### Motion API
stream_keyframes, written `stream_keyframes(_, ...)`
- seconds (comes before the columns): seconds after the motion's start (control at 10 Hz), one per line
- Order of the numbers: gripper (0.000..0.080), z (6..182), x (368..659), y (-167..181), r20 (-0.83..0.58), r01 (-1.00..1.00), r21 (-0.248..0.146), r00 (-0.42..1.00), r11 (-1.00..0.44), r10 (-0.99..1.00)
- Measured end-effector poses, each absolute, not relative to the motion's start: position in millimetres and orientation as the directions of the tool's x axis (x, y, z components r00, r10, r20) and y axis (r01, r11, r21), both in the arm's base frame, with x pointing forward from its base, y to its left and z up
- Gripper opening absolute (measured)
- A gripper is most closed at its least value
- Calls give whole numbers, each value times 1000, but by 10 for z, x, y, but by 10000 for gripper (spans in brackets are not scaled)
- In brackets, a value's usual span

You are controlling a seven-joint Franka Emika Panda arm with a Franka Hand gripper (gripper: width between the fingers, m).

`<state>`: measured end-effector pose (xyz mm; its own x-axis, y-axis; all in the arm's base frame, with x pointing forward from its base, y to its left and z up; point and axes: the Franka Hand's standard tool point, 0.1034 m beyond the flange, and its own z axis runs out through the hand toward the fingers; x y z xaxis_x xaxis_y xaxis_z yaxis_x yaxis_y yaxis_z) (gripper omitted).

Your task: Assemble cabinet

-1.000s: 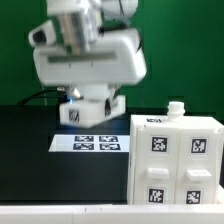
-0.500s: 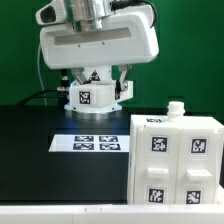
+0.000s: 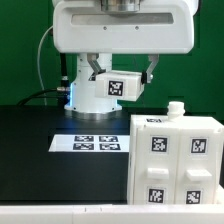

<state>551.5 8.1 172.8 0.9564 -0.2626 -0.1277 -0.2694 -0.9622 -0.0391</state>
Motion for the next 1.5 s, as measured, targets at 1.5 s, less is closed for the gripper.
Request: stream_keyframes(1.5,557,1806,6199,824,-67,-229,-61,972,-972,-225)
